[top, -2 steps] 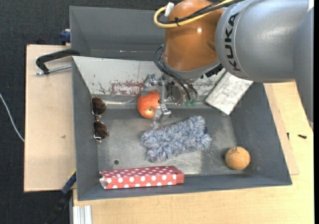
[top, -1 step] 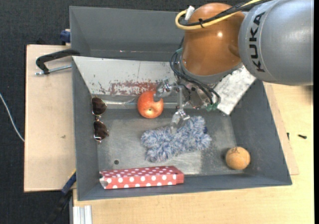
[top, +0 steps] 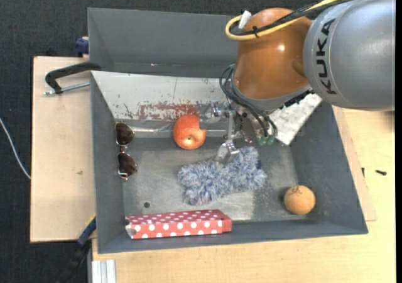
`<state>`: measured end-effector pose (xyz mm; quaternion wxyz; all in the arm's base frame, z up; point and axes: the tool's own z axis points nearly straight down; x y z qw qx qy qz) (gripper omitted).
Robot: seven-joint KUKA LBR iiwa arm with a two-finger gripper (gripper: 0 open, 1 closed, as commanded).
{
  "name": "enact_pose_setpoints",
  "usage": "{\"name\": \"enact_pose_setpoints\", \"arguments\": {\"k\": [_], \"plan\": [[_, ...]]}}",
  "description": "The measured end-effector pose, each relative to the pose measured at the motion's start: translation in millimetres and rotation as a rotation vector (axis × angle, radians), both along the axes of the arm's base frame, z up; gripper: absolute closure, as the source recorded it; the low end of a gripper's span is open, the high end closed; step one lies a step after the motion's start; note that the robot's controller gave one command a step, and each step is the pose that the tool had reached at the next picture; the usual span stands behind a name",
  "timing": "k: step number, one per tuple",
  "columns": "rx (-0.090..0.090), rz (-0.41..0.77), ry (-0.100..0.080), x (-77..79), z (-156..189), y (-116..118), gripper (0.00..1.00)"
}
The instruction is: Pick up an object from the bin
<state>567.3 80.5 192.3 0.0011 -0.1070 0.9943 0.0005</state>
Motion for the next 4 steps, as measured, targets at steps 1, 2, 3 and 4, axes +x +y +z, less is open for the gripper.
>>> {"name": "enact_pose_setpoints", "arguments": {"k": [1, 2, 3, 4], "plan": [[-0.001, 0.238, -0.004, -3.8, -64.2, -0.1, 0.0], [0.0, 0.322, -0.002, -1.9, -116.8, -4.1, 1.0], [0.0, 0.322, -0.002, -1.9, -116.8, -4.2, 1.0], [0.0, 0.346, -0.006, -33.6, 34.0, -24.5, 1.0]]}}
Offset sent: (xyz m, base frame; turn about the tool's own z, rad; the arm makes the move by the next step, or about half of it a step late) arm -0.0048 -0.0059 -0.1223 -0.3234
